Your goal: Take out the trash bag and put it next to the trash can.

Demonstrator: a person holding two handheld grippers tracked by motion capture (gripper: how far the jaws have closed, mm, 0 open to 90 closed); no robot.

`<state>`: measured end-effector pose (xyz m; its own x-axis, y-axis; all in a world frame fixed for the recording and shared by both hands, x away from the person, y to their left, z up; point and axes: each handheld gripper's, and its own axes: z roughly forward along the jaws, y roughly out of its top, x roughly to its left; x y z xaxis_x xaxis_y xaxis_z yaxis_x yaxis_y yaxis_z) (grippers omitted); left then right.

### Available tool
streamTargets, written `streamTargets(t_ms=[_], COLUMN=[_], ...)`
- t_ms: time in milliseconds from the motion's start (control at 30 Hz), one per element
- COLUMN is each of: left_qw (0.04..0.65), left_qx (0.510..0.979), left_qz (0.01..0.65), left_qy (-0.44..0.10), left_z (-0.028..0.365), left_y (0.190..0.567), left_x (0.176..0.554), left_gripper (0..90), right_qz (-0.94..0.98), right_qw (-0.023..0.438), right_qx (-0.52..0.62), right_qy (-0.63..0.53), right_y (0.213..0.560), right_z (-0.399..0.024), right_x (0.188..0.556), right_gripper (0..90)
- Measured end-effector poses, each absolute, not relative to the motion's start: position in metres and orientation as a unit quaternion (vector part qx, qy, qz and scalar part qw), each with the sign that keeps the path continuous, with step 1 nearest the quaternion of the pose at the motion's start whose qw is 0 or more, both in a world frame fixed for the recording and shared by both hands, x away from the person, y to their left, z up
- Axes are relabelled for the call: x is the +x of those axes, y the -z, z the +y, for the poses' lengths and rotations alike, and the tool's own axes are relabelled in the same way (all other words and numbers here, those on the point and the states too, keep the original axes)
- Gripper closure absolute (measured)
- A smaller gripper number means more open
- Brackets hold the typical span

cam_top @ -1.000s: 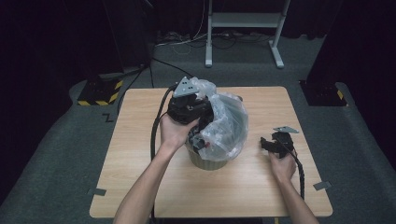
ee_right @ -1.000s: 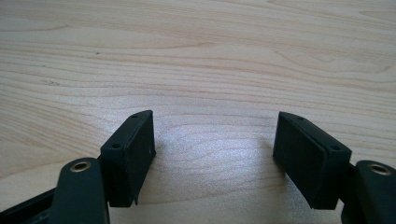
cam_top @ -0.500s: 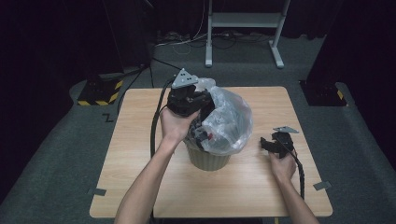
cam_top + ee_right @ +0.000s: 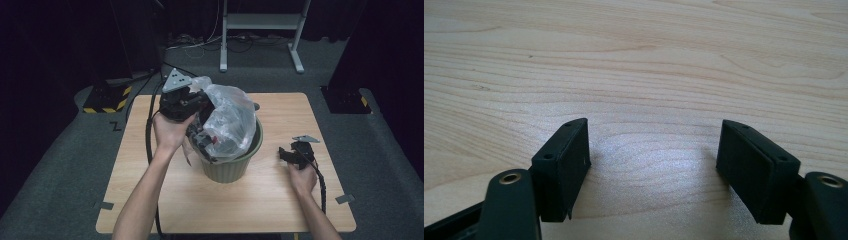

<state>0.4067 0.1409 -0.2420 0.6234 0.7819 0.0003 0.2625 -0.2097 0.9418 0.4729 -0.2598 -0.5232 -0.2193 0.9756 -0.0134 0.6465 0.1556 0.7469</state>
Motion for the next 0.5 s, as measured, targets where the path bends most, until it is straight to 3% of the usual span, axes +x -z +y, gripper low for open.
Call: streamTargets(t_ms=[500], left_qw=[0.514], left_qx=[0.712], left_qz=[0.387], left_qy=[-0.281], left_z=[0.186], left_y=[0.24], left_x=[0.397], left_gripper=[90.0], right_qz=[0.715], right_qw=[0.26], right_qx=[0.567], right_qy=[-0.316], right_y=[0.523], right_z=[-0.26], right_x=[0.473], right_gripper=[29.3])
